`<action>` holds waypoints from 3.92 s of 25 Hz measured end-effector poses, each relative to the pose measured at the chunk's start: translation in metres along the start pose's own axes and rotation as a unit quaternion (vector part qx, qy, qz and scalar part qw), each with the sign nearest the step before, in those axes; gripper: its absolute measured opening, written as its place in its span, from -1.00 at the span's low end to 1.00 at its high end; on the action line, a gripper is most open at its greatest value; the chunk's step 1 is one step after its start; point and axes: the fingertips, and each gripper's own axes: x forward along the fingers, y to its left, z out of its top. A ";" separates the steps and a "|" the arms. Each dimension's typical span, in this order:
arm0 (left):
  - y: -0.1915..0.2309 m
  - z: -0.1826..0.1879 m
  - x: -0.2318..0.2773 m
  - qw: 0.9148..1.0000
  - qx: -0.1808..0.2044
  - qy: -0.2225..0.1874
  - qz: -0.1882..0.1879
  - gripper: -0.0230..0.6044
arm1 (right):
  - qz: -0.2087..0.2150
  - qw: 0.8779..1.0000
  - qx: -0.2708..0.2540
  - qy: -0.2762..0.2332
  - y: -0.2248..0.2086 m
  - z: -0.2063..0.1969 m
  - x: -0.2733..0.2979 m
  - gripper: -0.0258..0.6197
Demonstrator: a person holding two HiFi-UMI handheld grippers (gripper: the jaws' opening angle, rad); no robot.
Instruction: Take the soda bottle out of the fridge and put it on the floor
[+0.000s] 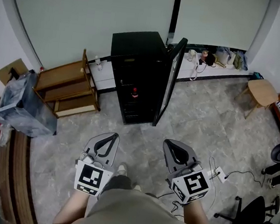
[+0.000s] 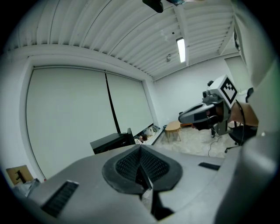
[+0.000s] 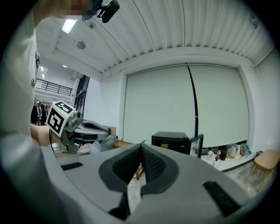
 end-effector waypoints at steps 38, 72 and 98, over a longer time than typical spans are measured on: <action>0.185 -0.047 0.186 0.998 -0.010 0.026 -0.047 -0.91 | 0.011 0.996 0.000 0.084 -0.083 -0.011 0.262 -0.93; 0.281 -0.075 0.378 0.996 -0.057 0.053 -0.043 -0.91 | 0.028 0.989 0.020 0.143 -0.229 -0.064 0.470 -0.93; 0.286 -0.240 0.491 0.979 -0.147 0.140 -0.010 -0.90 | 0.099 0.957 0.034 0.269 -0.220 -0.310 0.640 -0.43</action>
